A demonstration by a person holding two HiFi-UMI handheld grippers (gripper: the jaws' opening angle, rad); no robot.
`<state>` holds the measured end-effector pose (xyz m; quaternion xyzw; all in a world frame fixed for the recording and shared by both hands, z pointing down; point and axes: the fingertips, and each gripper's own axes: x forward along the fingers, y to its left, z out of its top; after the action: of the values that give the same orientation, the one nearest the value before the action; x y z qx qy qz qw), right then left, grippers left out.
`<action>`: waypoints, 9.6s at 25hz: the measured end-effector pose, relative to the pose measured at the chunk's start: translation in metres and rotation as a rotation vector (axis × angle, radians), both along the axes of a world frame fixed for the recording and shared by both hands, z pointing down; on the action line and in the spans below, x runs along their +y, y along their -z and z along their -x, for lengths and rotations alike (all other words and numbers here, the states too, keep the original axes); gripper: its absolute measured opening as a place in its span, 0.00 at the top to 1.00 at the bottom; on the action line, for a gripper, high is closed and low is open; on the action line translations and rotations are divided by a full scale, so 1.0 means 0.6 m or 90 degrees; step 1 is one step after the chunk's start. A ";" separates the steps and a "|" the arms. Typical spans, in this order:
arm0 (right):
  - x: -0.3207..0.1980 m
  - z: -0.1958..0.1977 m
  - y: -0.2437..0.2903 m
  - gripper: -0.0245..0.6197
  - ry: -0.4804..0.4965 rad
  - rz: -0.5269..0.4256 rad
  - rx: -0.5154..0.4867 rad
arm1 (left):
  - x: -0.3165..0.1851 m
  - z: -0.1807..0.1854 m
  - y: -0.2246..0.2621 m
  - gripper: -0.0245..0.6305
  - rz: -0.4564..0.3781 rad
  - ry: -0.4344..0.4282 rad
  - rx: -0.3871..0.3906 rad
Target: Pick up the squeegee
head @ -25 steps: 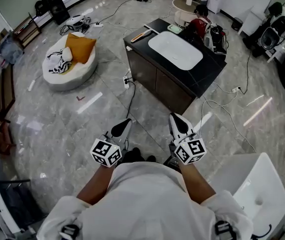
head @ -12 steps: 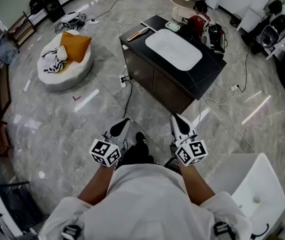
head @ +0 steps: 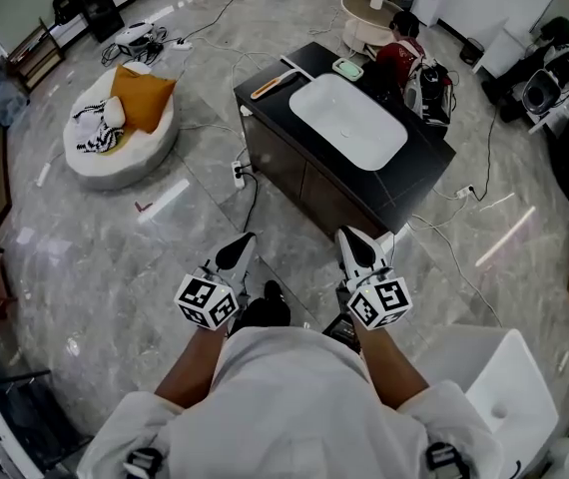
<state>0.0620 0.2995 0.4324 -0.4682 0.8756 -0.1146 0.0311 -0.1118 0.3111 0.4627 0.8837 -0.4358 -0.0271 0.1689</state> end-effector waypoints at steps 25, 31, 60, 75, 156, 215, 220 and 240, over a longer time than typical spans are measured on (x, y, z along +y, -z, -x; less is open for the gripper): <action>-0.345 0.043 0.015 0.94 -0.026 -0.005 0.025 | -0.343 0.057 -0.003 0.94 0.010 -0.021 0.015; -0.437 0.028 0.005 0.94 -0.034 -0.005 0.018 | -0.439 0.042 -0.011 0.94 0.014 -0.034 0.006; -0.774 -0.073 0.000 0.94 -0.054 -0.007 -0.039 | -0.822 -0.052 0.015 0.94 0.034 -0.090 -0.083; -0.855 -0.101 -0.053 0.94 -0.145 0.041 -0.027 | -0.999 -0.071 -0.052 0.93 0.109 -0.216 -0.163; -0.959 -0.149 -0.149 0.94 -0.344 0.148 -0.001 | -1.213 -0.153 -0.410 0.82 0.454 -0.434 -0.473; -0.819 -0.173 0.199 0.94 -0.283 -0.139 0.066 | -1.023 -0.136 0.220 0.83 -0.136 -0.265 -0.002; -0.820 -0.170 0.191 0.94 -0.278 -0.133 0.061 | -1.023 -0.136 0.218 0.83 -0.134 -0.266 0.001; -0.832 -0.168 0.158 0.94 -0.267 -0.116 0.042 | -1.027 -0.135 0.179 0.83 -0.093 -0.275 0.012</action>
<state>0.1625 -0.1994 0.3375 -0.6388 0.7663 -0.0106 0.0678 -0.0308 -0.3049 0.3555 0.9660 -0.2315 -0.0300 0.1108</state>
